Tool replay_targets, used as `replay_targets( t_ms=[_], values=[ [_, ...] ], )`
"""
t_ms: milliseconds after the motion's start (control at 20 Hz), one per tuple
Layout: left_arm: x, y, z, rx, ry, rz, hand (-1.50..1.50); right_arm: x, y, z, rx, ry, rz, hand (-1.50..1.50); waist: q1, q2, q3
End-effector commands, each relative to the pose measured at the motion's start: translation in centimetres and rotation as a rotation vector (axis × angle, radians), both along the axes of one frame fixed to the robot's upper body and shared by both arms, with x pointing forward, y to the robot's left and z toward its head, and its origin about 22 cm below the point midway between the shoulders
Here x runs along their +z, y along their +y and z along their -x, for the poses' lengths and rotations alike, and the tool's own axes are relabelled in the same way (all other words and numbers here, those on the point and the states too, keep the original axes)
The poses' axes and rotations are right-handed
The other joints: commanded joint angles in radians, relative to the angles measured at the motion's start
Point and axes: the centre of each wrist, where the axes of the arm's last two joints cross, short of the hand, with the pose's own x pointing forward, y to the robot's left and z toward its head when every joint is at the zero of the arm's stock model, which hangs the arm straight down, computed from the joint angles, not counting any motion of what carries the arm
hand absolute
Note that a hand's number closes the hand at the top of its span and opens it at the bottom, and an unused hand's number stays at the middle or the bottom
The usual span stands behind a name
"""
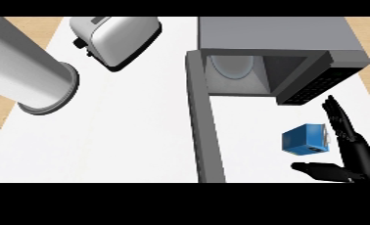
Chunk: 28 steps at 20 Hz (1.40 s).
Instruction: Pick up the milk, place it into the microwave and close the microwave
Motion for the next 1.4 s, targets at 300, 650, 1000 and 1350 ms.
replay_targets(
  t_ms=[300, 650, 1000, 1350],
  values=[
    [1.2, 1.0, 0.1, -0.001, 0.007, -0.009, -1.50, -5.5, 1.7, -1.2, 0.027, 0.060, 0.056, -1.50, 0.002, 0.003, 0.001],
    [0.7, 1.5, 2.0, 0.006, -0.005, 0.007, -1.50, -6.6, -0.9, 0.4, -0.059, 0.023, 0.149, -1.50, 0.004, -0.001, 0.000],
    [1.1, 2.1, 2.4, -0.010, 0.017, -0.003, -1.50, -8.0, -1.7, -1.1, -0.034, 0.037, 0.303, 1.50, 0.010, 0.002, 0.001],
    [-1.4, 1.2, 1.9, -0.018, 0.009, 0.015, -1.50, -8.5, -2.0, -2.4, -0.019, -0.066, 0.265, 1.50, 0.007, 0.004, 0.002]
  ],
)
